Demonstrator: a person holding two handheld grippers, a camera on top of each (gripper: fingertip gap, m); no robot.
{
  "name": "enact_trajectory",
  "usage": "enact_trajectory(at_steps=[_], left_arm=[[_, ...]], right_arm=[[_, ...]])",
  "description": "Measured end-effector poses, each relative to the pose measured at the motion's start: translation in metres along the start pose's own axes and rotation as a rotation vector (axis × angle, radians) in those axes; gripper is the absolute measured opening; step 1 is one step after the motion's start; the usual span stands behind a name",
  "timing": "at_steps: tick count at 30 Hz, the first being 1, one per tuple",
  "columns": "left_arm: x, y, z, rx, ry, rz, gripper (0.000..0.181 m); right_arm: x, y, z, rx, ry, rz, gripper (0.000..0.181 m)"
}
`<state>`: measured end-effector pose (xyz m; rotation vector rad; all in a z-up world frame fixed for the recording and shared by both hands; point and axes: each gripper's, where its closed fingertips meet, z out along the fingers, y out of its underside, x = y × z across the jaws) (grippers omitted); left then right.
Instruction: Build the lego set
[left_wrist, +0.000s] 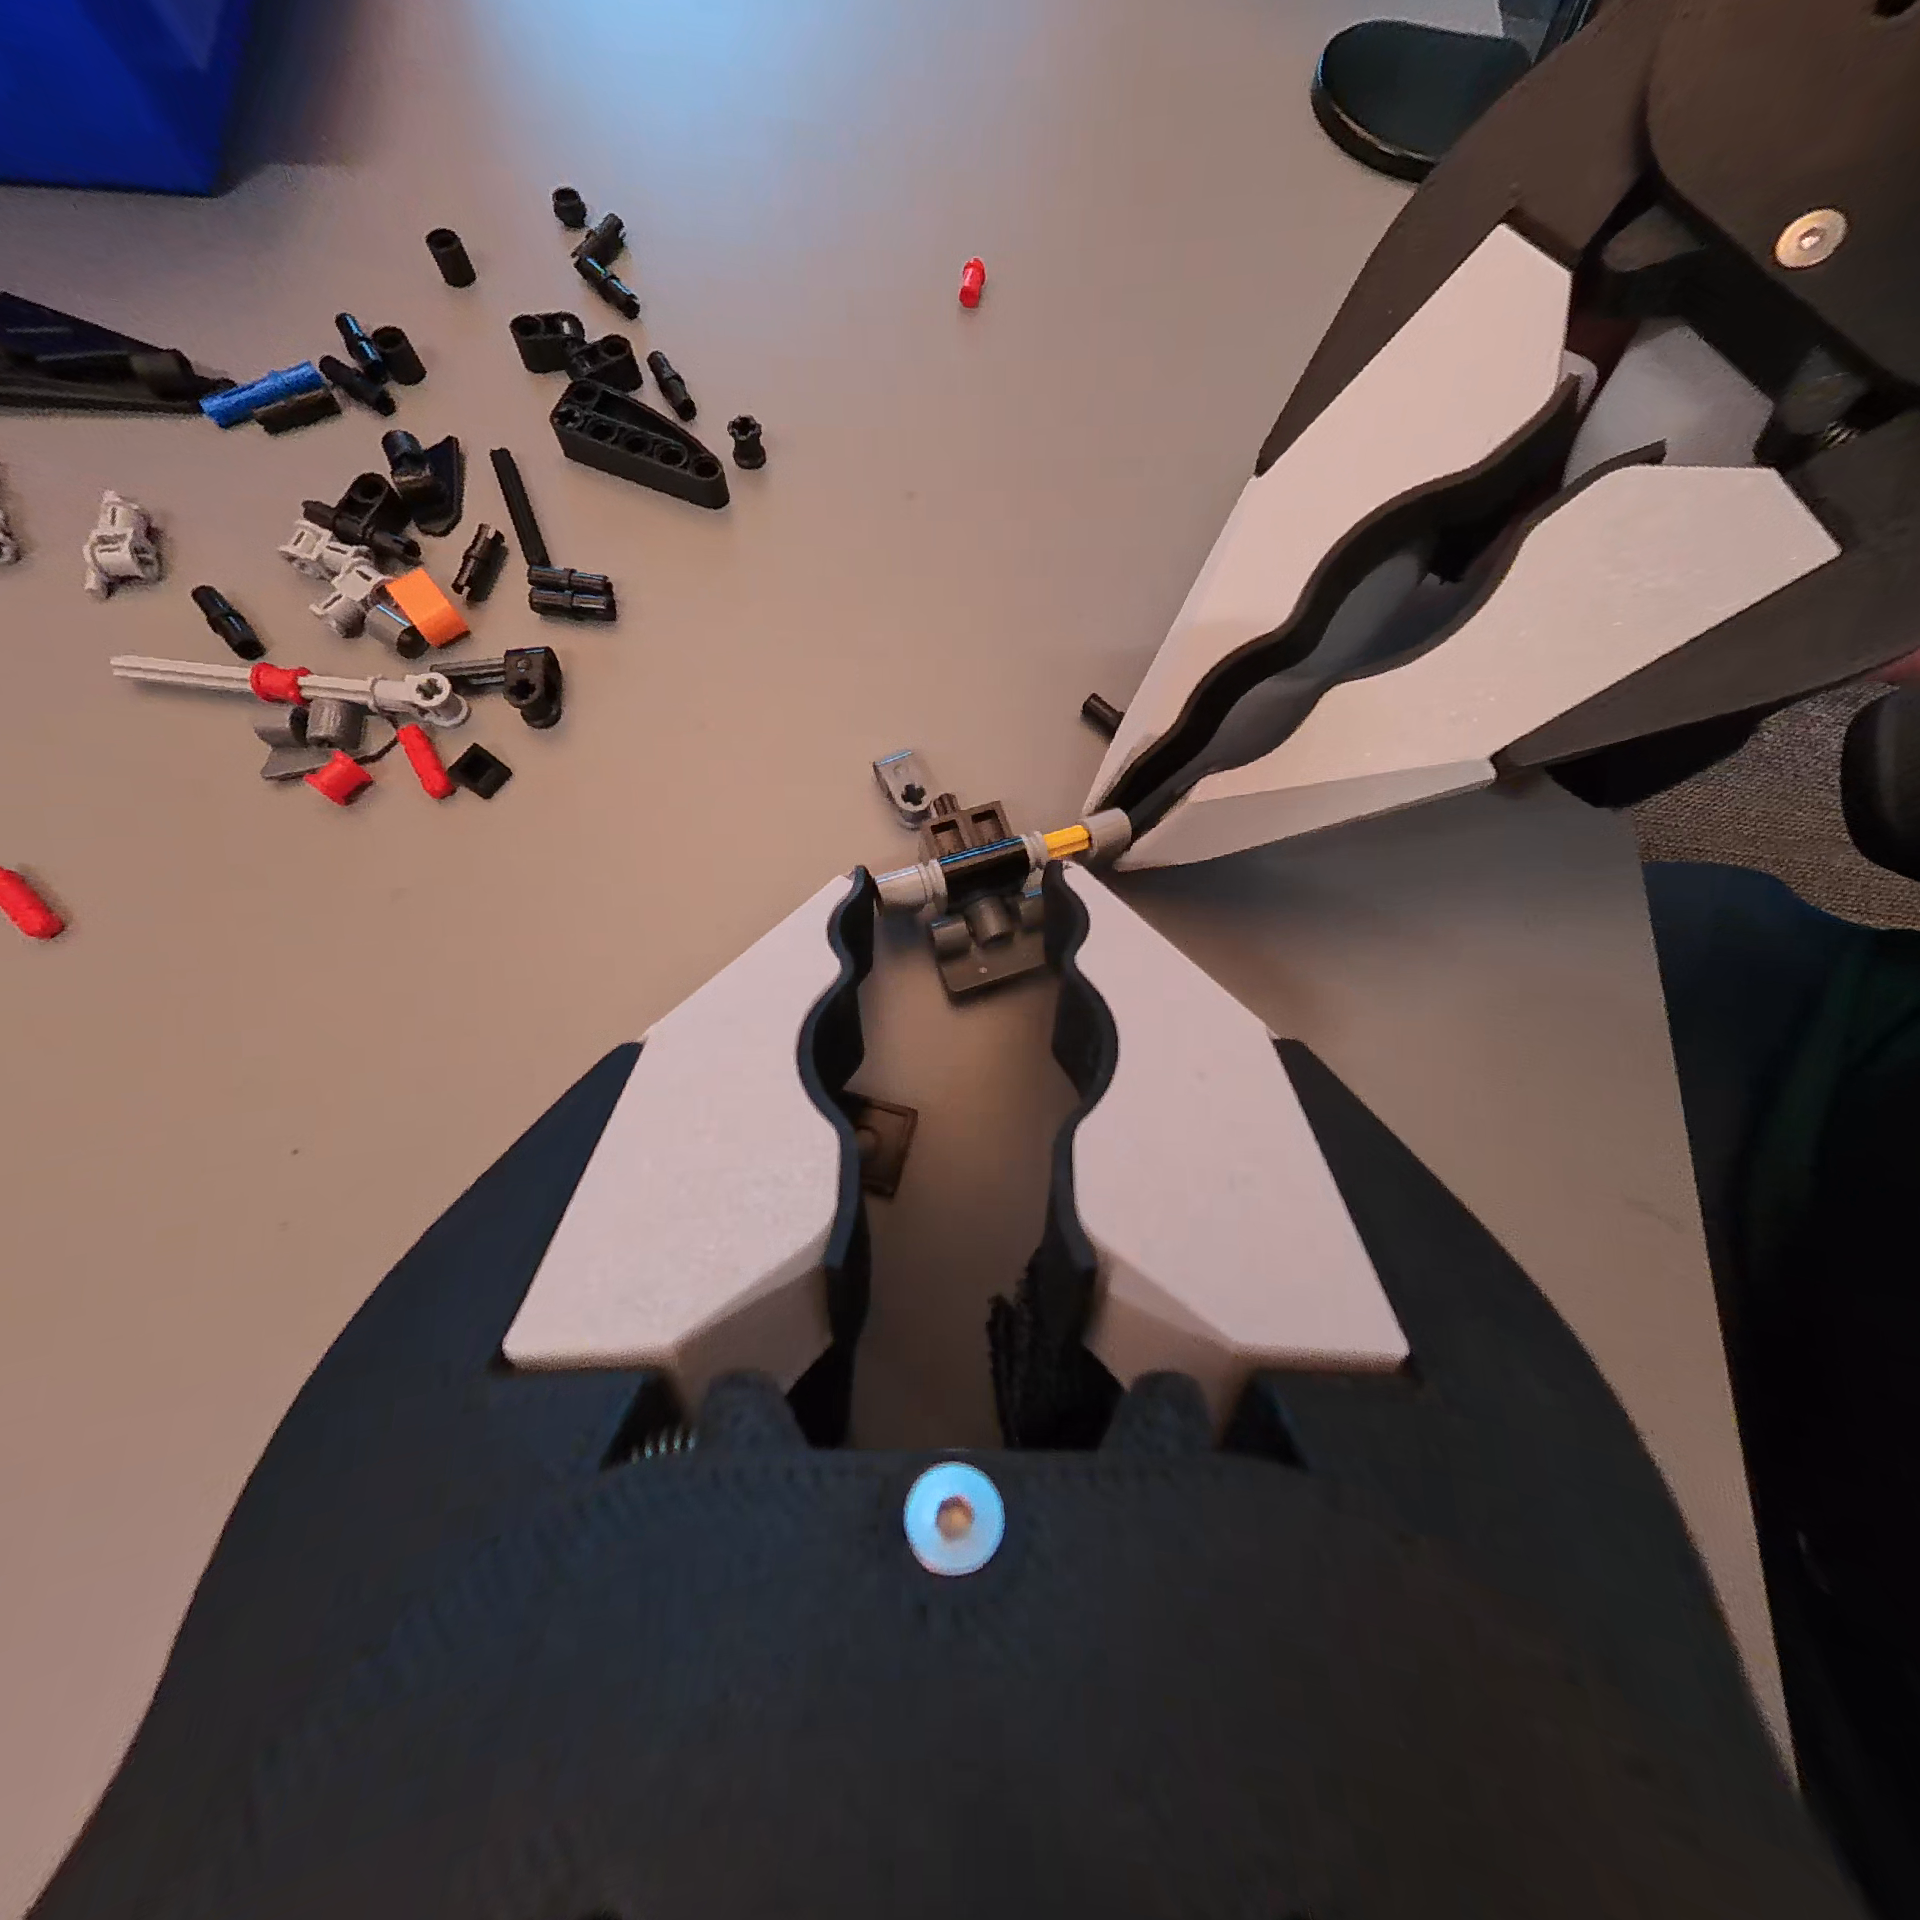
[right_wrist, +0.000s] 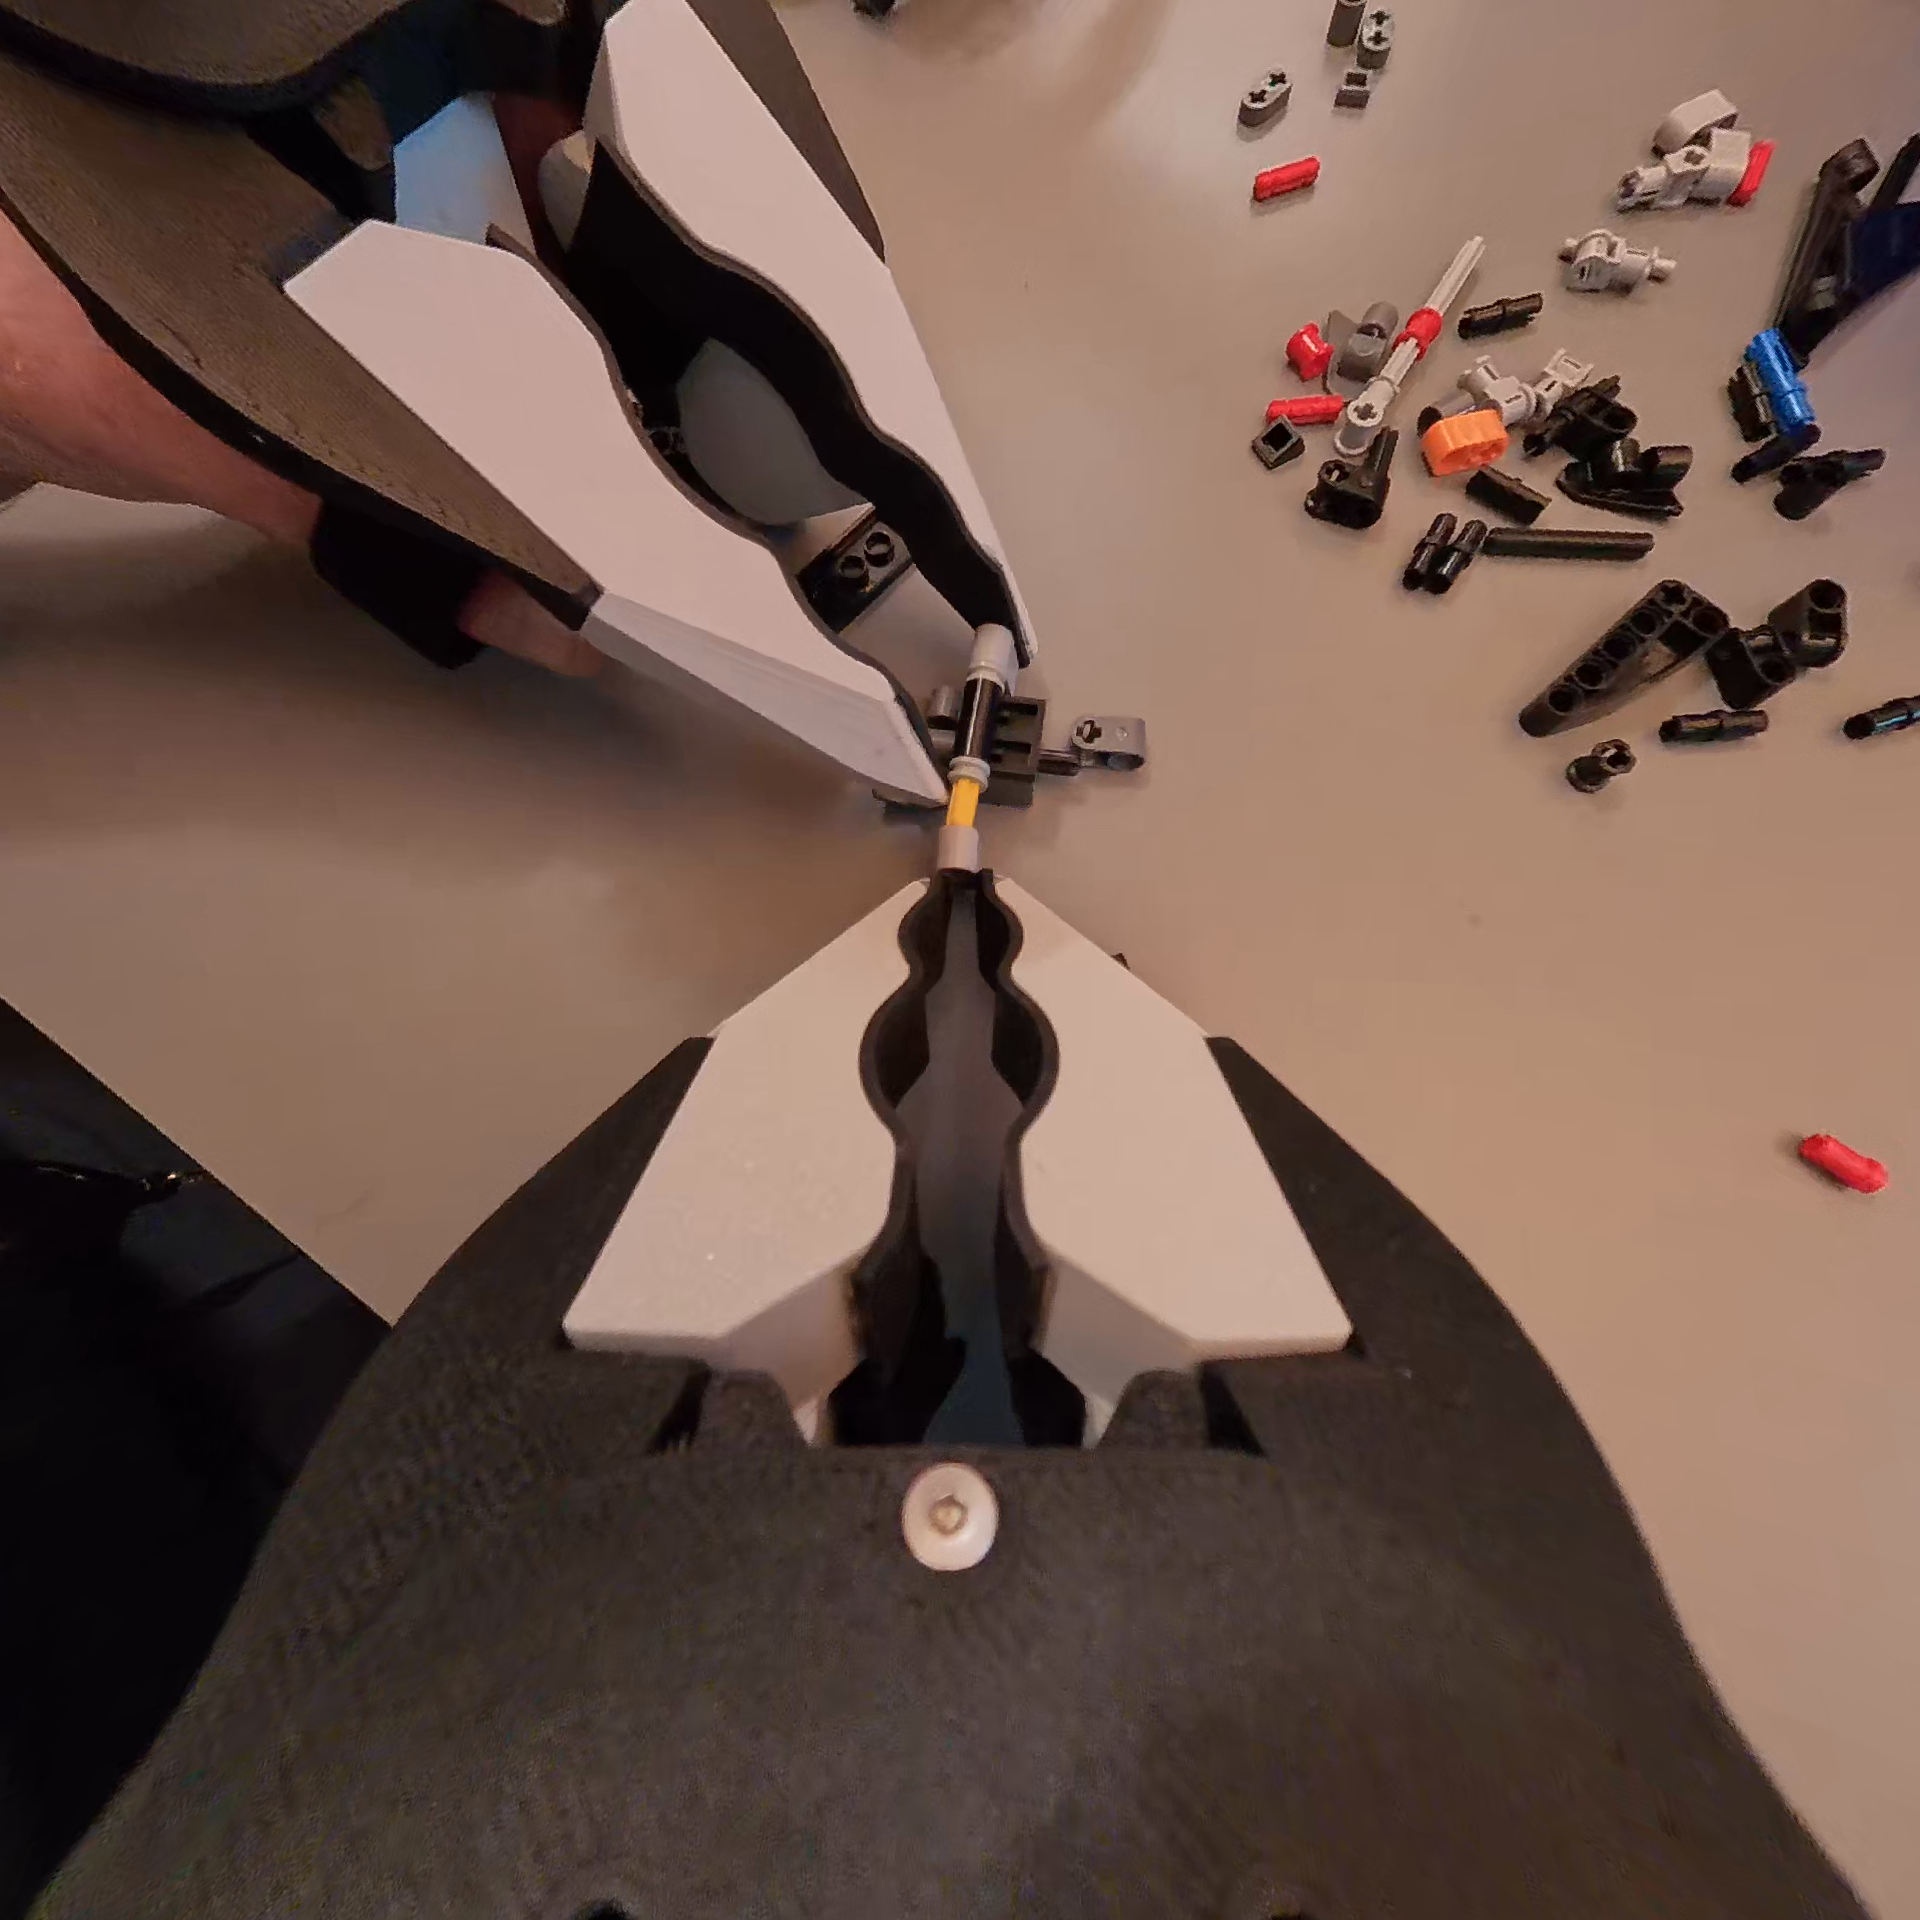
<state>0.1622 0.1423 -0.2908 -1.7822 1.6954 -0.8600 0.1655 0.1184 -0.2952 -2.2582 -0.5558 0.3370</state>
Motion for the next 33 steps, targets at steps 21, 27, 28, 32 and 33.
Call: enact_trajectory(at_steps=[21,27,28,32,33], left_arm=[[-0.0032,-0.0039,0.0016,-0.035,-0.210,0.149,0.028],[-0.0049,-0.0047,0.0012,-0.052,-0.265,0.162,0.028],[-0.0053,-0.0048,0.0012,-0.051,-0.268,0.155,0.027],[-0.0057,-0.0045,0.0010,-0.053,-0.266,0.151,0.028],[-0.0059,-0.0046,0.0010,-0.054,-0.266,0.152,0.028]], right_arm=[[0.0059,0.0020,0.0016,-0.116,0.033,0.033,0.003],[0.0078,0.0010,0.0027,-0.133,0.085,0.009,0.003],[0.0081,0.0008,0.0029,-0.135,0.093,0.004,0.003],[0.0083,0.0000,0.0035,-0.132,0.095,-0.017,0.003],[0.0084,-0.0001,0.0036,-0.131,0.088,-0.015,0.003]])
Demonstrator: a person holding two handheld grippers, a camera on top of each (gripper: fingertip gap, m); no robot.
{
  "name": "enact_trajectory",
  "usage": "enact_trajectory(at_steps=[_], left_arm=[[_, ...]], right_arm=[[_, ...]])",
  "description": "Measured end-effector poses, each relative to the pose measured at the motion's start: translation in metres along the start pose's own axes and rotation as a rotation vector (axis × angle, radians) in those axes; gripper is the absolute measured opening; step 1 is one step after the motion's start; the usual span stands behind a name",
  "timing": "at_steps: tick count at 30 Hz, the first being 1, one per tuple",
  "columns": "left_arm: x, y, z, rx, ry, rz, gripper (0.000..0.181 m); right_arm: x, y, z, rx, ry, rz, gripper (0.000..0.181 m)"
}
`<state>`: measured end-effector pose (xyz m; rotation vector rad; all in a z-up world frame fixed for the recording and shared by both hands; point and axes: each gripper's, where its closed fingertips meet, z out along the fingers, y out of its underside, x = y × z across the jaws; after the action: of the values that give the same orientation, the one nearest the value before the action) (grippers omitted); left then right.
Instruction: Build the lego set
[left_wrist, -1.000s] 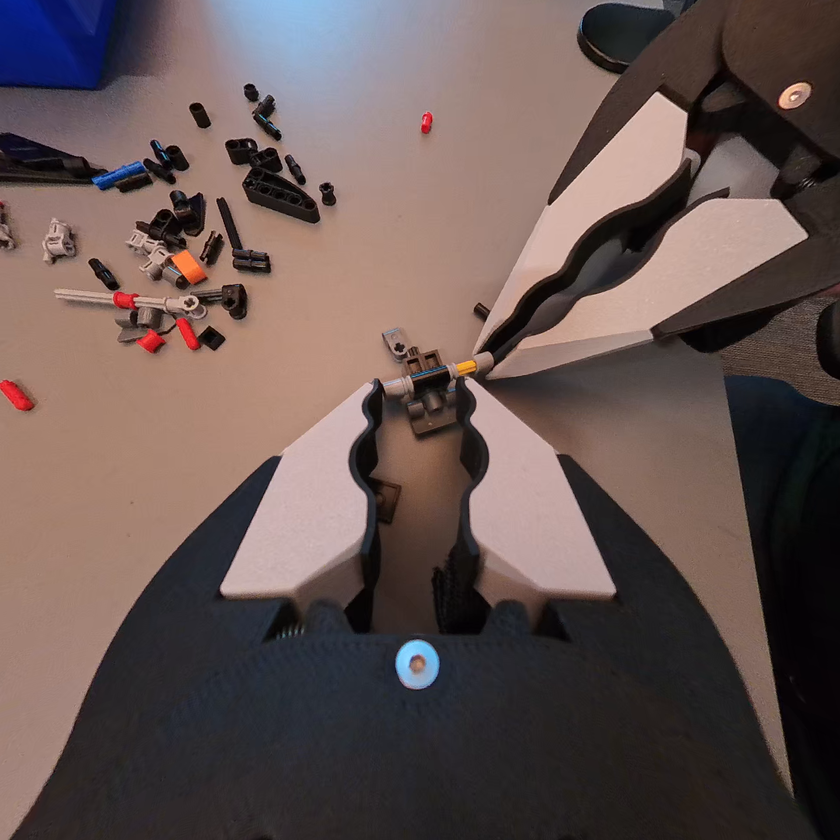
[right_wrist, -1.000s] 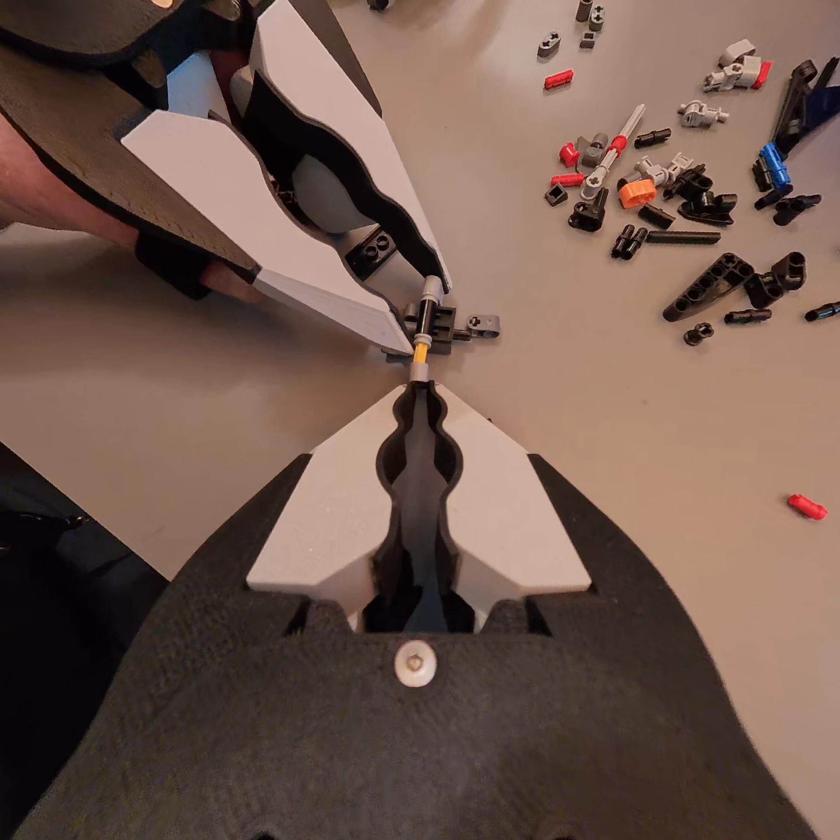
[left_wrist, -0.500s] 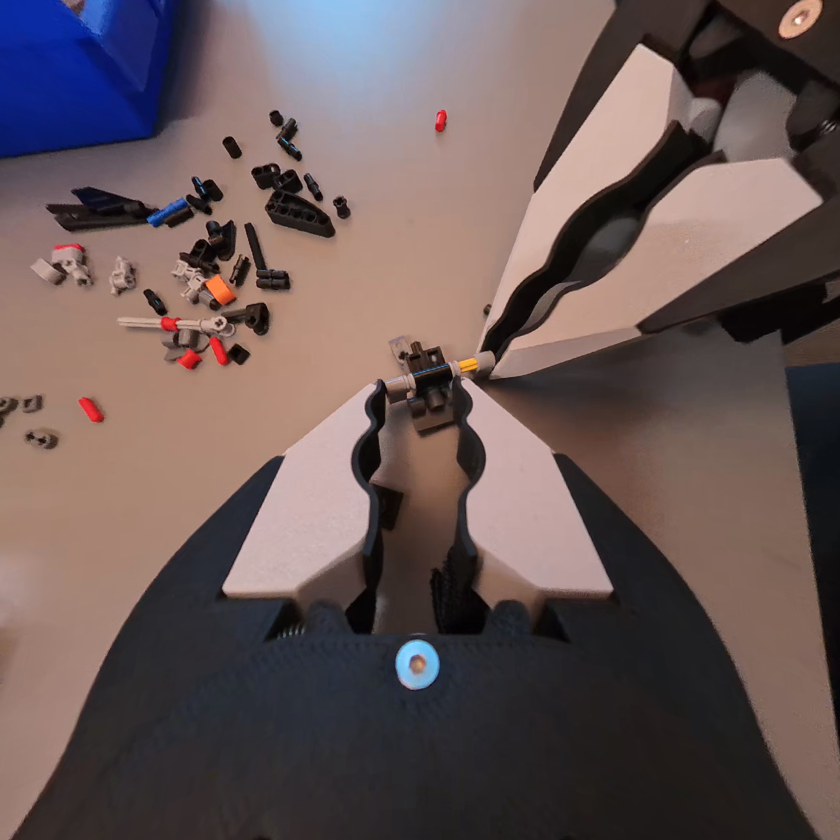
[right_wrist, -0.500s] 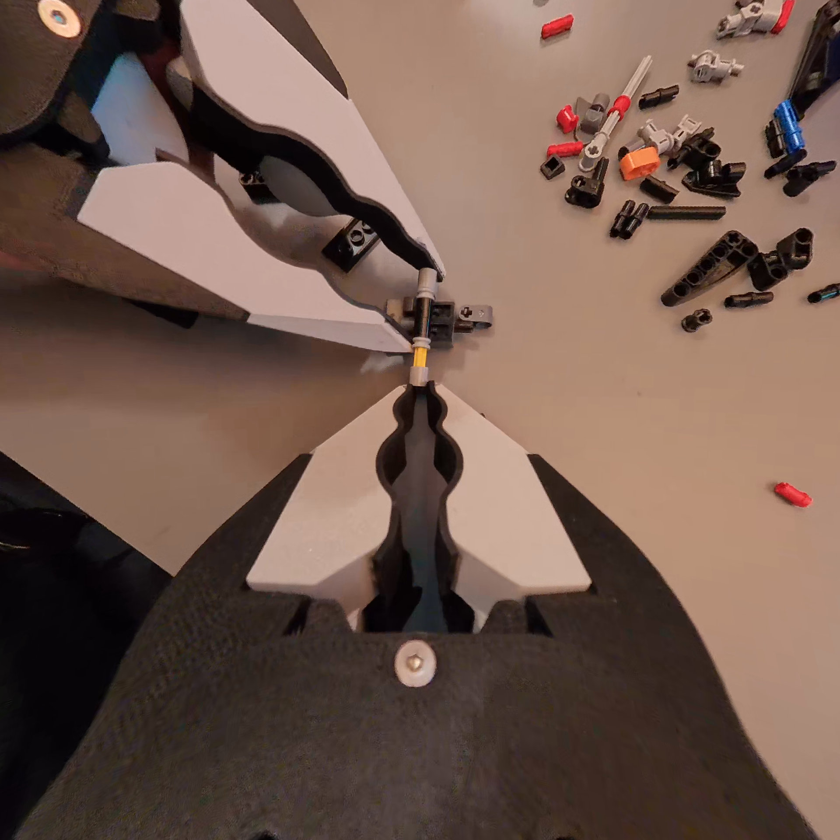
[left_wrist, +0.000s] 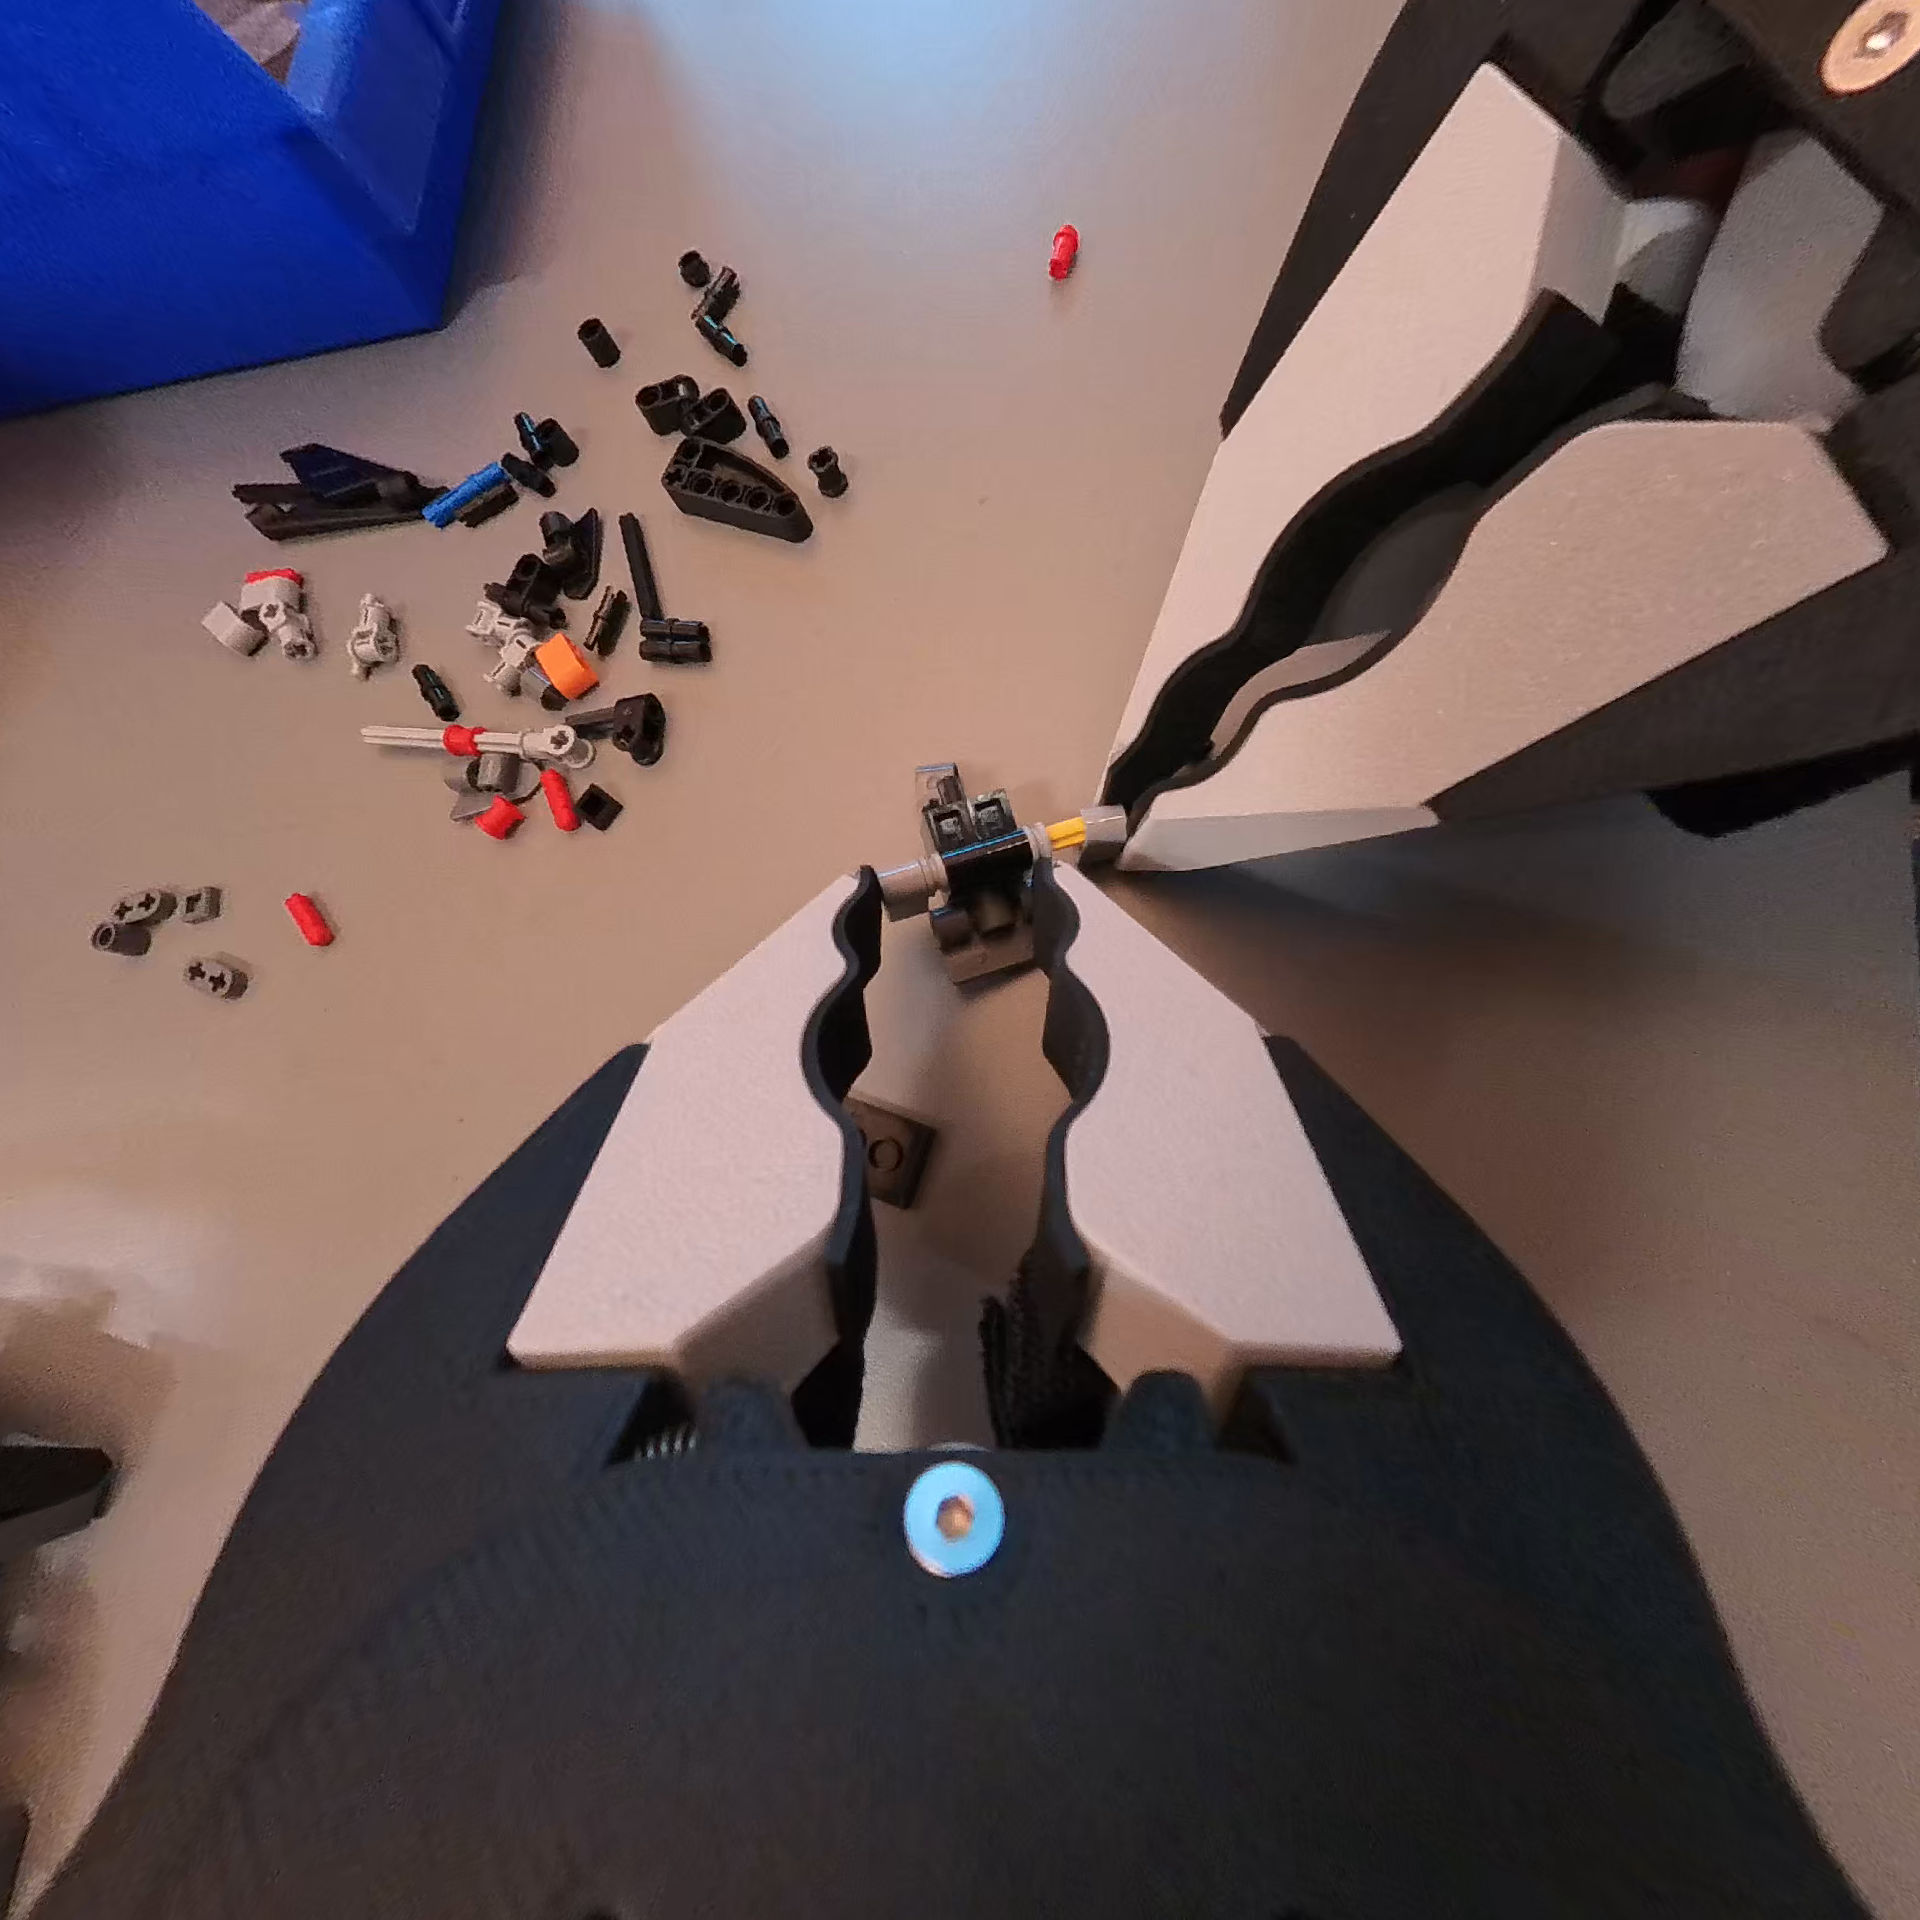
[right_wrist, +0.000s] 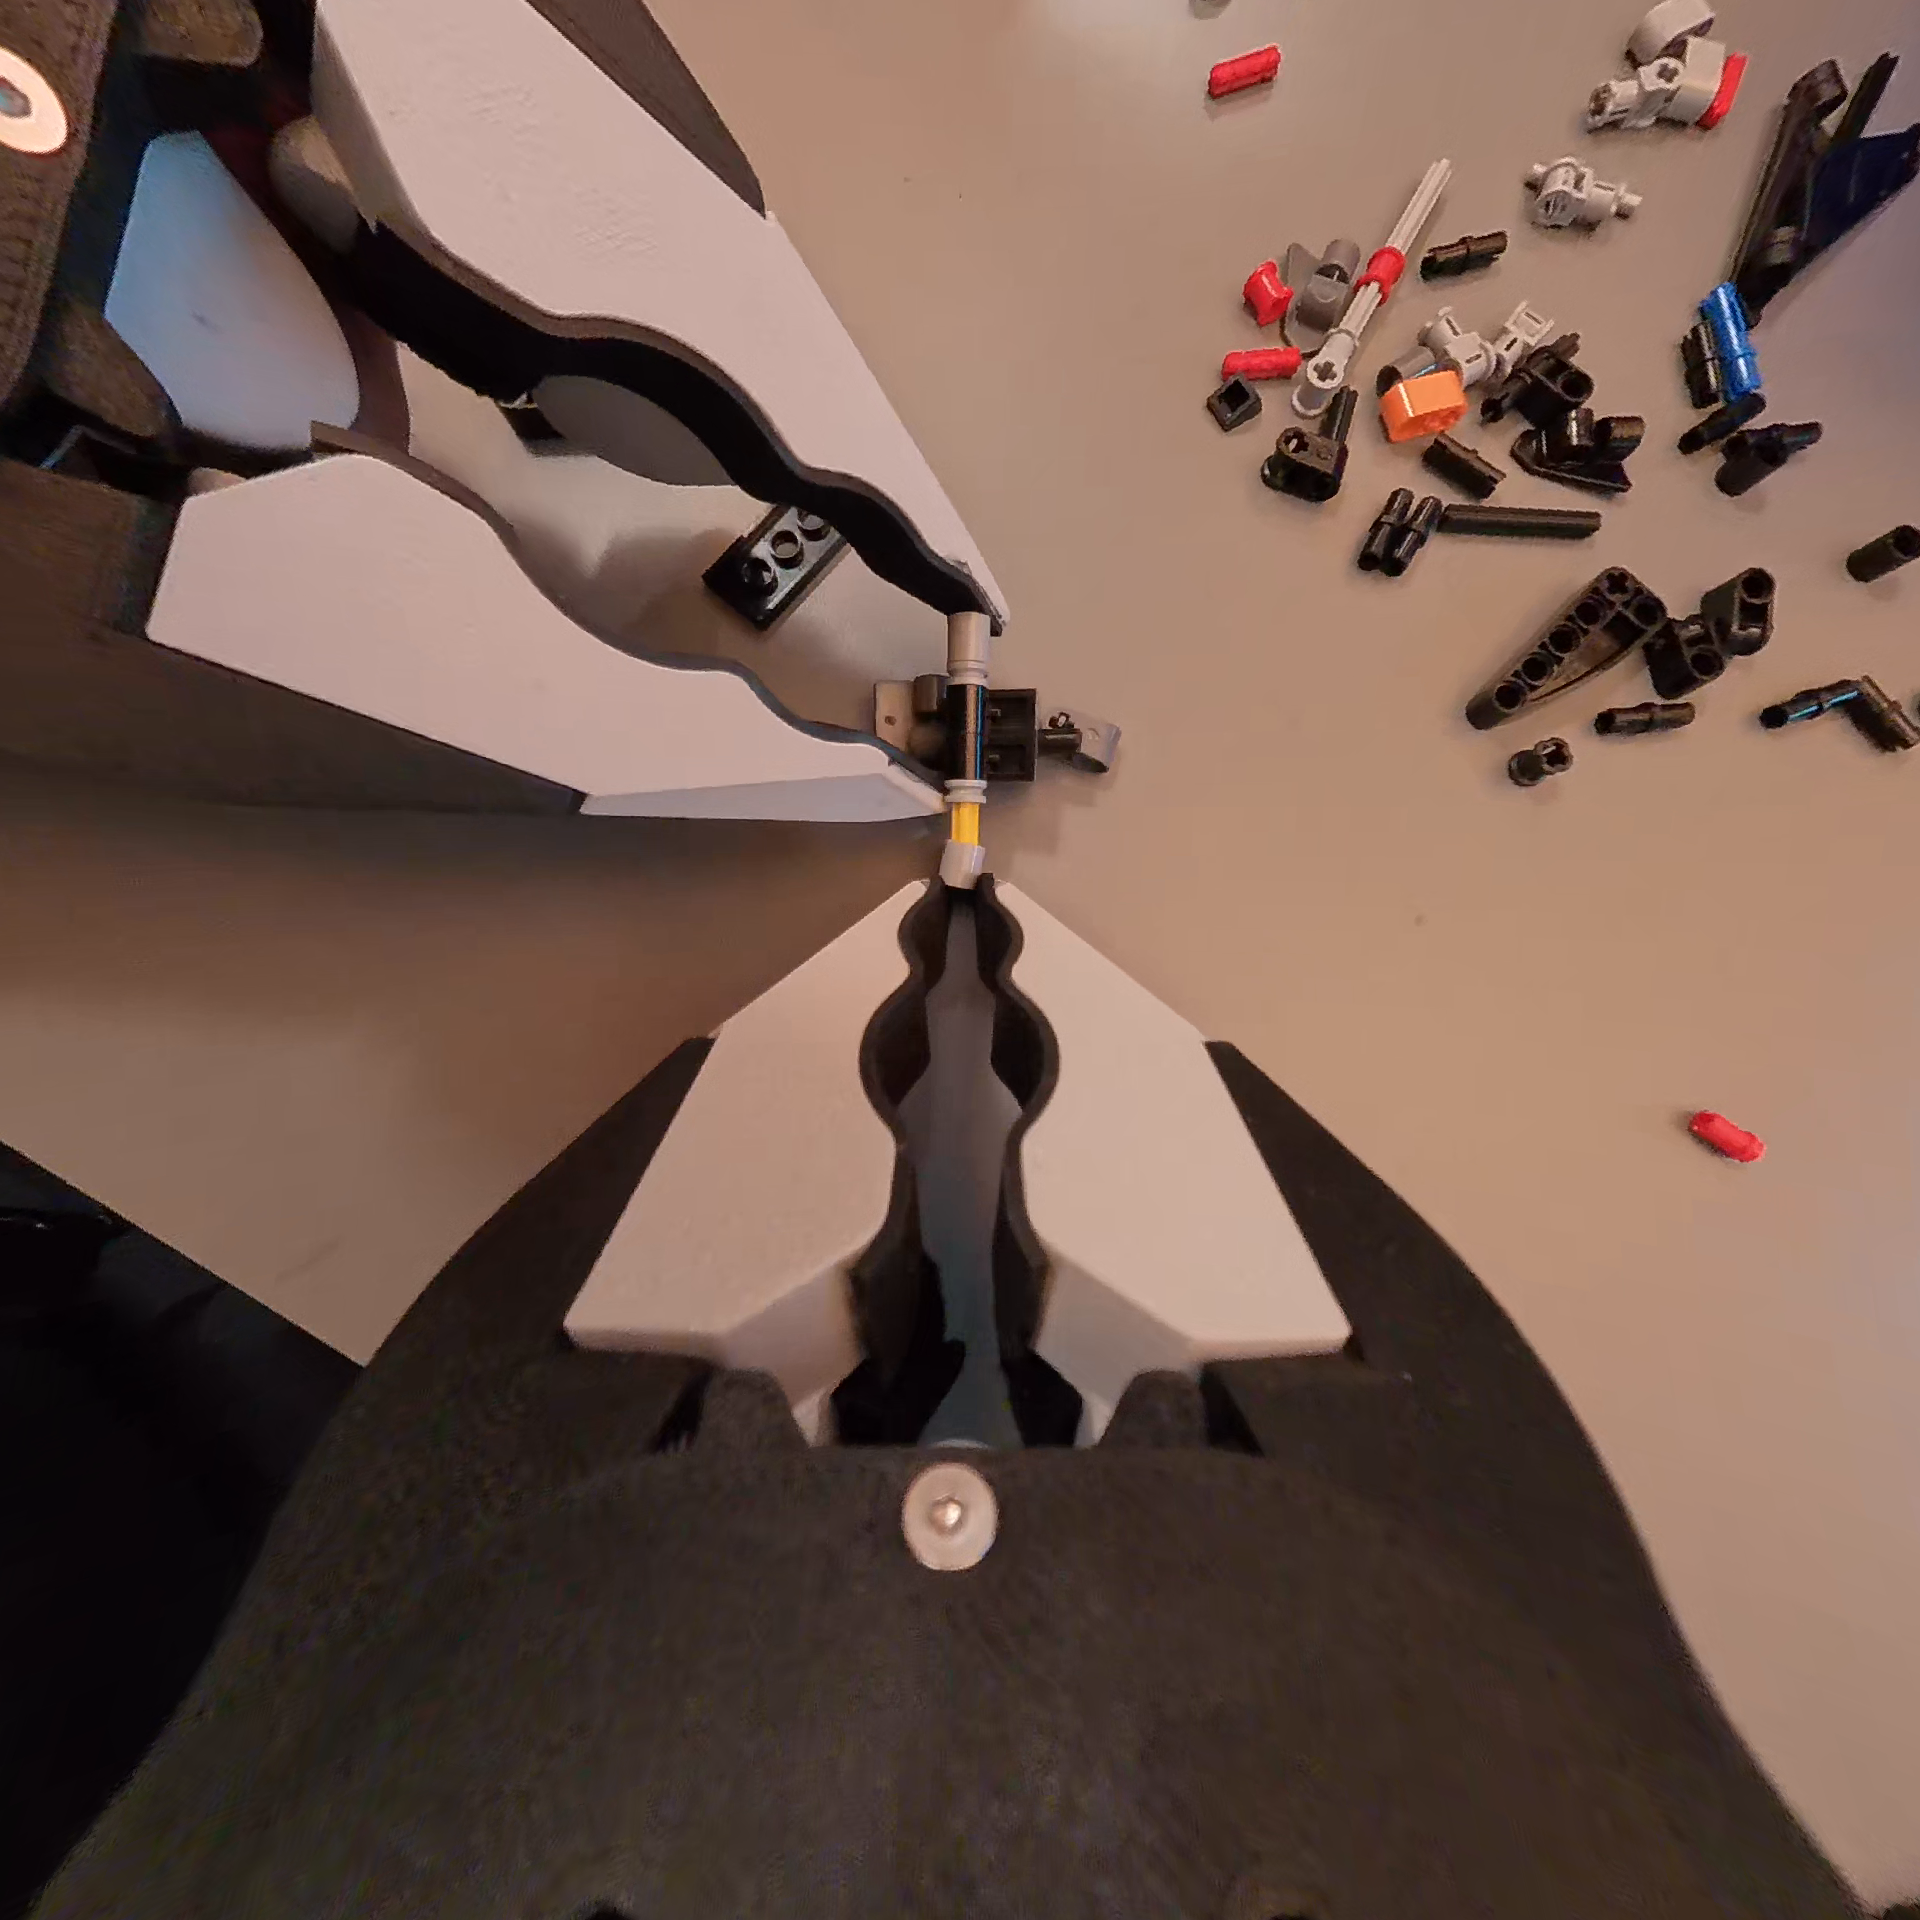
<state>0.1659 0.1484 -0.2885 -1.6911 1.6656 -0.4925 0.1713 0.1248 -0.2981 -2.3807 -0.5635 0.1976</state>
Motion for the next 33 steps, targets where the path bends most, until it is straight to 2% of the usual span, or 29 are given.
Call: enact_trajectory(at_steps=[12,16,19,24,27,29,33], left_arm=[[0.002,0.000,0.002,0.015,0.070,-0.023,0.026],[0.007,0.000,0.001,0.027,0.171,-0.028,0.026],[0.012,-0.001,-0.001,0.031,0.262,-0.027,0.027],[0.004,-0.006,-0.013,0.062,0.252,-0.047,0.041],[0.010,0.002,-0.012,0.008,0.220,-0.047,0.047],[0.012,0.009,-0.006,-0.041,0.177,-0.070,0.051],[0.019,0.009,0.000,-0.034,0.144,-0.091,0.054]], right_arm=[[0.004,-0.003,0.002,0.006,-0.034,-0.047,0.000],[0.004,0.000,-0.001,0.008,-0.090,-0.046,0.000],[-0.001,0.003,-0.008,0.019,-0.173,-0.083,0.011],[0.008,-0.004,-0.020,0.104,-0.219,-0.273,0.019],[0.008,-0.010,-0.021,0.102,-0.249,-0.401,0.021],[0.012,-0.011,-0.015,0.081,-0.257,-0.468,0.015],[0.005,-0.009,-0.006,0.060,-0.355,-0.494,0.002]])
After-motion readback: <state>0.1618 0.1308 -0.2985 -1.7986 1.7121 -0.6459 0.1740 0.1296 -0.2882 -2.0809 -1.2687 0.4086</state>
